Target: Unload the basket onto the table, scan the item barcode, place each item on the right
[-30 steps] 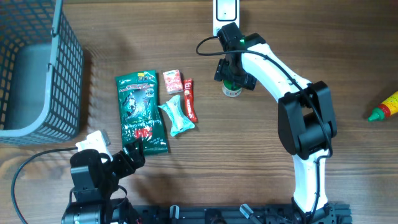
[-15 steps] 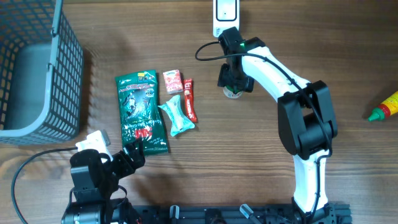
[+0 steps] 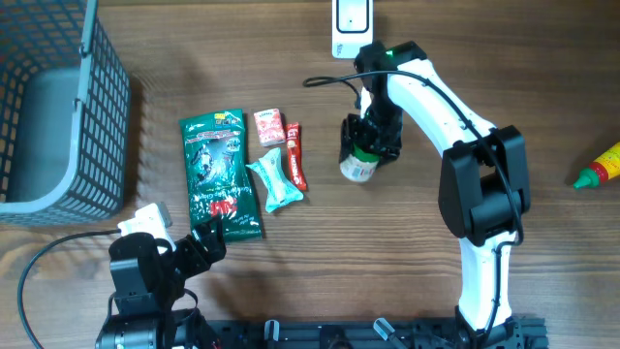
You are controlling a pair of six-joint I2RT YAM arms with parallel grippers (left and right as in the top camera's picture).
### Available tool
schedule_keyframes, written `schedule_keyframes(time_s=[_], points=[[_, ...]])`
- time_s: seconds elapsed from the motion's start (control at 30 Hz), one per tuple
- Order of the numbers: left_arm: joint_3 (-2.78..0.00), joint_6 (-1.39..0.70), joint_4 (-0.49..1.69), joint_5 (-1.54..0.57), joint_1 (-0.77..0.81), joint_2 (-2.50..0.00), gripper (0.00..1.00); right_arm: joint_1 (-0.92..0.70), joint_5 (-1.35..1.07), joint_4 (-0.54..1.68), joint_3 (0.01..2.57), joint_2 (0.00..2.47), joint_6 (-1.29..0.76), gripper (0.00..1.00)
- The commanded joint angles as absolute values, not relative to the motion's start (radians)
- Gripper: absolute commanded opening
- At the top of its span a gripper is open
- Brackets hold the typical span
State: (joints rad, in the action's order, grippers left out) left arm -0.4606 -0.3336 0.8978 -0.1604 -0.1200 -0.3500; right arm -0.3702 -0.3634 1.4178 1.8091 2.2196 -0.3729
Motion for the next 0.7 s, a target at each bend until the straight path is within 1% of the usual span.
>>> schedule_keyframes(time_s=[0.0,0.13,0.33,0.57,0.63,0.67], points=[[-0.451,-0.321,0.896,-0.151,-0.127,-0.351,1.0,-0.371,-0.445,1.521,1.831,2.173,-0.317,0.4],[-0.451,-0.321,0.896,-0.151,-0.127,-0.351,1.0,-0.403,-0.474,1.612,1.83,2.172,-0.264,0.4],[-0.451,-0.321,0.896,-0.151,-0.127,-0.351,1.0,-0.509,-0.524,1.612,1.822,2.141,-0.266,0.4],[-0.451,-0.321,0.896,-0.151,-0.127,-0.351,1.0,-0.624,-0.518,1.612,1.822,2.072,-0.352,0.4],[-0.451,-0.321,0.896,-0.151,-0.127,-0.351,1.0,-0.644,-0.522,1.612,1.822,2.043,-0.367,0.41],[-0.451,-0.321,0.896,-0.151,-0.127,-0.351,1.0,-0.652,-0.522,1.612,1.822,2.027,-0.368,0.45]])
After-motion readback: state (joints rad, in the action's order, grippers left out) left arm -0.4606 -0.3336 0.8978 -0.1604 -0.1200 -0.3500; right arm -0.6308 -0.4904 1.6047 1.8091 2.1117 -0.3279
